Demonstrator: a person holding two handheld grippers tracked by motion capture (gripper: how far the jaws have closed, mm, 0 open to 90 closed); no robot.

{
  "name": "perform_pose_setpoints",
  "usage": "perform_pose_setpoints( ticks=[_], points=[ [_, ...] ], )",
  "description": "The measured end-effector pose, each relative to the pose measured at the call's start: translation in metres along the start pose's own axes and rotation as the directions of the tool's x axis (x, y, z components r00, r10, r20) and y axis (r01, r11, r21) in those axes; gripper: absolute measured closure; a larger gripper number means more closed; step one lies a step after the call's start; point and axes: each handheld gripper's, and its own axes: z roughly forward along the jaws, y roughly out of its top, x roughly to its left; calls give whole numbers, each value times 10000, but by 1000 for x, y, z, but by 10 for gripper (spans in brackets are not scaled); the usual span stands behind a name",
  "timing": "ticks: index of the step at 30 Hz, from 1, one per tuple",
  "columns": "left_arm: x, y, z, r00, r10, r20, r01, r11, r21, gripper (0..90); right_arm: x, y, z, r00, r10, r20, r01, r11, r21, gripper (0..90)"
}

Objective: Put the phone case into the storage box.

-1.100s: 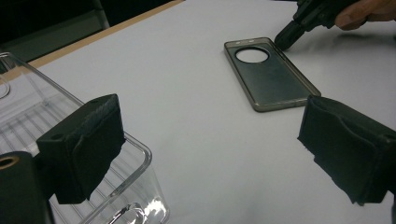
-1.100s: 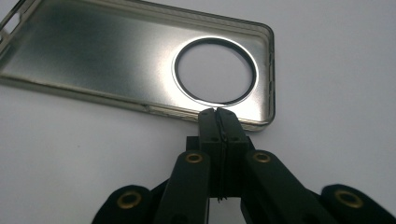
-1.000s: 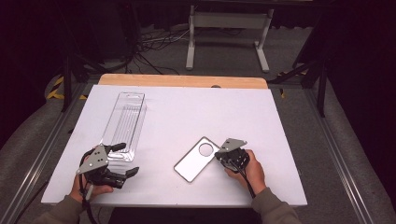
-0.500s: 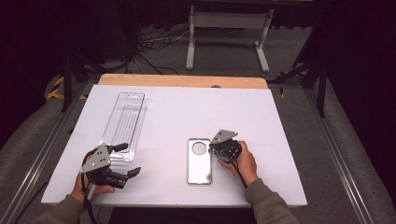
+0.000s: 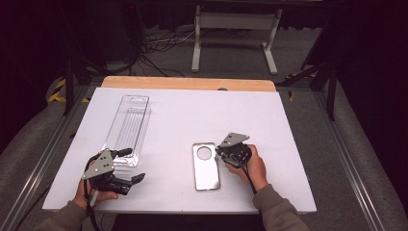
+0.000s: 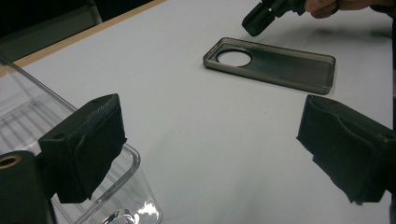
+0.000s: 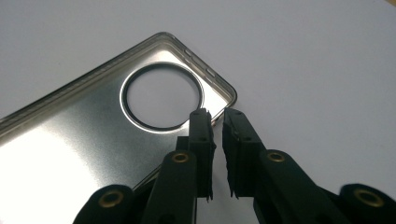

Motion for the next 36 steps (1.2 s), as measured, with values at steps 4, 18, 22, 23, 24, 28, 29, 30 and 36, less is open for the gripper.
perform_pose_setpoints(
  ticks=[4, 18, 22, 23, 24, 28, 29, 30, 36],
  points=[
    [-1, 0, 1, 9999, 101, -98, -100, 9999, 106, 76, -3, 4, -10, 9998, 176, -113, -179, 9994, -300, 710],
    [-3, 0, 0, 9999, 136, -65, -135, 9999, 4, 75, -3, 14, -16, 9986, 506, -134, -506, 9987, 7, 367],
    [-2, 0, -1, 9998, 196, -62, -195, 9998, 99, 73, -4, 20, -12, 9984, 528, -175, -523, 9981, 320, 287],
    [-2, -1, -1, 9998, 170, -52, -170, 9998, 89, 73, -5, 22, -11, 9982, 562, -223, -552, 9976, 418, 275],
    [-2, -1, -1, 9998, 170, -52, -170, 9998, 89, 73, -5, 23, -10, 9981, 552, -265, -539, 9974, 486, 269],
    [-2, -1, -1, 9998, 207, -38, -207, 9997, 89, 73, -6, 29, -7, 9973, 602, -427, -563, 9946, 874, 260],
    [-2, -1, -1, 9998, 207, -38, -207, 9997, 89, 73, -6, 29, -7, 9973, 602, -427, -563, 9946, 874, 260],
    [-3, -1, 0, 9998, 206, -32, -205, 9998, 82, 73, -7, 34, -5, 9967, 675, -448, -623, 9921, 1085, 260],
    [-3, -1, 0, 9998, 186, -20, -186, 9998, 77, 73, -13, 47, 4, 9948, 835, -587, -719, 9814, 1777, 260]
  ],
)
